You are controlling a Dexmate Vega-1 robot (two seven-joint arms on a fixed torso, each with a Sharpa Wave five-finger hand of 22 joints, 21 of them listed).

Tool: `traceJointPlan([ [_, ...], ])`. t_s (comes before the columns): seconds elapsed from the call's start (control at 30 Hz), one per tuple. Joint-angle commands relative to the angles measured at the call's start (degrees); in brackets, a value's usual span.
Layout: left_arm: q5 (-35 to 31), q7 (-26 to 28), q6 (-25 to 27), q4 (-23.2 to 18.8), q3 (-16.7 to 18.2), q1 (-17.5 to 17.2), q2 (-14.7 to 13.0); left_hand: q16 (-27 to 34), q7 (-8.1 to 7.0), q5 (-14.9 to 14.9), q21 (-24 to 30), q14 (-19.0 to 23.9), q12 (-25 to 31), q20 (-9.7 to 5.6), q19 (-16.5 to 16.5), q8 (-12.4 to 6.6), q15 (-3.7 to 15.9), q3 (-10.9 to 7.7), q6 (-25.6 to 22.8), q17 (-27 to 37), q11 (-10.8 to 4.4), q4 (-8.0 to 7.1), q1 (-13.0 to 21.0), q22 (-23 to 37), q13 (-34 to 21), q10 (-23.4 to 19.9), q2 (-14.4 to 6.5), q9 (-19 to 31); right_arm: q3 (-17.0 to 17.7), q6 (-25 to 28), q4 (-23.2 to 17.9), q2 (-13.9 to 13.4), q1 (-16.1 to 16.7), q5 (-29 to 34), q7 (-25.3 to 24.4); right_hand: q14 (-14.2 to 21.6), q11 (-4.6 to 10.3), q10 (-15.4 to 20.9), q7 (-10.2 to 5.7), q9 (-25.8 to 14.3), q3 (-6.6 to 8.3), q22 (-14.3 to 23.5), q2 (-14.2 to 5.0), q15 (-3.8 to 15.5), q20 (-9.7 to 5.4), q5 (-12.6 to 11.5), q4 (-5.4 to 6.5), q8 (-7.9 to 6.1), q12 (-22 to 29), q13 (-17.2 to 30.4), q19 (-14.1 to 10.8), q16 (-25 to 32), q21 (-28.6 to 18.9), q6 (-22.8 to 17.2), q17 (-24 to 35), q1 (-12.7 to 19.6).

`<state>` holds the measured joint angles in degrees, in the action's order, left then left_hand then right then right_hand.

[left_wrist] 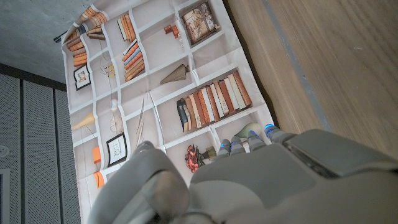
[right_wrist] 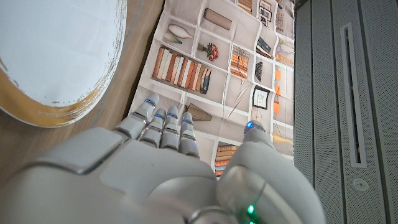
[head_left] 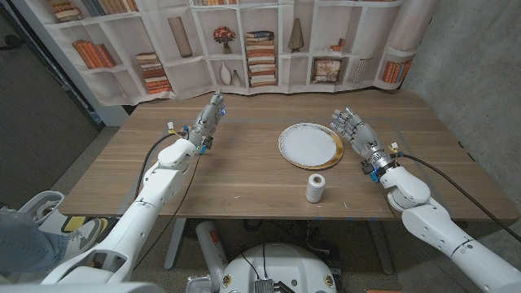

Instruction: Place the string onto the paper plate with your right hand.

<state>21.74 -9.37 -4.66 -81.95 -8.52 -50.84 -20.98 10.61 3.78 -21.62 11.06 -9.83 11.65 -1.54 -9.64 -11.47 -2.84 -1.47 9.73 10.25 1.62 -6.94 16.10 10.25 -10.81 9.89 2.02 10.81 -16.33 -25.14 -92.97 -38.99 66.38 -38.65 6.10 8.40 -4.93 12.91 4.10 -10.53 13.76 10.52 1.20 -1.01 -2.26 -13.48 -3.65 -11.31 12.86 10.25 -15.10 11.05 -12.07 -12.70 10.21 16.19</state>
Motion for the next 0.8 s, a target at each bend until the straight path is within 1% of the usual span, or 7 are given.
traceJointPlan([
  [0.03, -0.3, 0.2, 0.3, -0.3, -0.3, -0.2, -0.1, 0.1, 0.56, -0.3, 0.3, -2.4, 0.2, -0.20, -3.7, -0.14, -0.33, 0.16, 0.9, 0.2, 0.31, -0.07, 0.2, 0.2, -0.1, 0.1, -0.2, 0.1, 0.7, -1.7, -2.5, -1.2, 3.3, 0.5, -0.1, 0.5, 0.11, 0.5, -0.07, -0.3, 0.10, 0.1, -0.06, -0.19, -0.53, 0.1, -0.37, -0.37, 0.2, 0.3, -0.6, -0.1, -0.1, -0.3, 0.1, 0.7],
  [0.13, -0.2, 0.0, 1.0, -0.4, -0.3, -0.1, -0.3, 0.1, 0.56, -0.3, 0.3, -2.4, 0.2, -0.18, -3.7, -0.13, -0.33, 0.19, 0.9, 0.2, 0.39, -0.06, 0.3, 0.2, -0.1, 0.0, -0.3, 0.1, 0.7, -2.3, -2.9, -1.1, 3.9, 0.8, -0.4, 0.5, 0.03, 0.7, -0.17, -0.3, 0.08, 0.1, -0.03, -0.12, -0.51, 0.1, -0.44, -0.41, 0.2, 0.3, -0.6, -0.1, -0.1, -0.5, 0.1, 0.7],
  [0.3, -0.4, 0.4, 0.8, -0.6, -0.3, -0.2, -0.2, 0.1, 0.59, -0.3, 0.3, -2.4, 0.2, -0.14, -3.8, -0.12, -0.35, 0.22, 0.9, 0.2, 0.34, -0.04, 0.3, 0.2, -0.1, 0.1, -0.3, 0.1, 0.5, -3.0, -2.9, -1.1, 4.4, 1.2, -0.2, 0.8, -0.15, 1.4, -0.29, -0.3, 0.07, 0.1, 0.02, -0.05, -0.50, 0.2, -0.60, -0.45, 0.4, 0.3, -0.7, -0.1, -0.1, -0.7, 0.1, 0.9],
  [0.43, -0.5, 0.6, 1.0, -1.0, -0.4, -0.4, -0.3, 0.2, 0.54, -0.3, 0.3, -2.3, 0.2, -0.08, -3.8, -0.12, -0.34, 0.25, 0.9, 0.2, 0.29, -0.03, 0.3, 0.2, -0.1, 0.0, -0.3, 0.1, 0.5, -3.2, -3.2, -1.2, 5.0, 0.9, -0.1, 0.9, 0.01, 1.5, -0.41, -0.3, 0.07, 0.1, 0.04, 0.01, -0.51, 0.2, -0.68, -0.49, 0.4, 0.3, -0.7, 0.0, -0.1, -0.9, 0.1, 1.0],
  [0.5, -0.6, 0.6, 0.7, -0.9, -0.4, -0.5, -0.2, 0.2, 0.80, -0.3, 0.3, -2.3, 0.3, -0.08, -3.8, -0.16, -0.54, 0.30, 0.8, 0.2, 0.78, -0.01, 0.4, 0.2, -0.1, -0.1, -0.4, 0.1, 0.5, -3.4, -3.3, -1.4, 5.4, 0.9, 0.1, 0.9, 0.23, 1.5, -0.51, -0.3, 0.07, 0.1, 0.05, 0.11, -0.50, 0.2, -0.74, -0.48, 0.4, 0.3, -0.7, -0.1, -0.1, -0.9, 0.1, 1.0],
  [0.63, -0.7, 0.9, -0.4, -0.9, -0.3, -1.1, -0.1, 0.3, 1.34, -0.3, 0.4, -2.0, 0.3, -0.02, -3.8, -0.35, -0.71, 0.39, 0.2, 0.2, 1.14, 0.03, 0.4, 0.2, -0.1, -0.2, -0.4, 0.1, 0.7, -3.2, -4.2, -2.0, 6.3, 0.9, 0.0, 1.0, 0.35, 1.6, -0.62, -0.3, 0.07, 0.1, 0.05, 0.19, -0.51, 0.3, -0.81, -0.50, 0.4, 0.3, -0.7, -0.1, -0.1, -1.1, 0.1, 1.1],
  [0.8, 0.0, 0.5, -0.6, -0.3, 0.0, -1.1, 0.0, 0.3, 1.37, -0.4, 0.5, -1.9, 0.4, 0.01, -3.5, -0.37, -0.73, 0.45, 0.1, 0.2, 1.16, 0.06, 0.5, 0.2, -0.1, -0.3, -0.5, 0.1, 0.9, -2.8, -5.4, -2.6, 7.3, 0.9, -0.4, 1.0, 0.48, 1.7, -0.70, -0.3, 0.09, 0.1, 0.03, 0.22, -0.59, 0.3, -0.90, -0.50, 0.4, 0.3, -0.8, -0.1, 0.0, -1.2, 0.1, 1.2],
])
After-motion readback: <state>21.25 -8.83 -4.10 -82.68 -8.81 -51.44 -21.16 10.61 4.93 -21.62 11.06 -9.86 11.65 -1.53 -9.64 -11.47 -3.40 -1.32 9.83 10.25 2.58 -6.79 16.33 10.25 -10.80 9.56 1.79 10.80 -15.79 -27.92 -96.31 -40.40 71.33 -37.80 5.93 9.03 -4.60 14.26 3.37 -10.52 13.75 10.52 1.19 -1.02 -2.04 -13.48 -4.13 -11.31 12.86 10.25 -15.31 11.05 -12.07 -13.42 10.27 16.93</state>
